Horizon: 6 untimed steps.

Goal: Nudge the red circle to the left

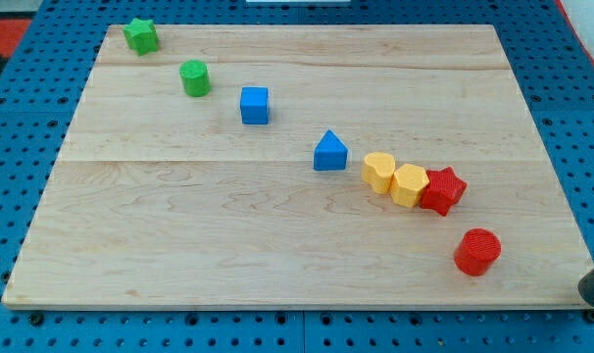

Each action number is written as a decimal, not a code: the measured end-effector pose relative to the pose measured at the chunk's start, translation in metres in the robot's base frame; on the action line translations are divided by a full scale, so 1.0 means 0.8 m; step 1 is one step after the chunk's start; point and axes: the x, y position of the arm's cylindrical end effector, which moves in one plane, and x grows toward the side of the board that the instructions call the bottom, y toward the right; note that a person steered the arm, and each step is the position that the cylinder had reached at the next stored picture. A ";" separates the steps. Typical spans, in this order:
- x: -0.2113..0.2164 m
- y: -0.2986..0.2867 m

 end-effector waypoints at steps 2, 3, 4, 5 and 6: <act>0.000 0.005; 0.001 0.005; -0.006 -0.001; -0.005 -0.047; -0.030 -0.038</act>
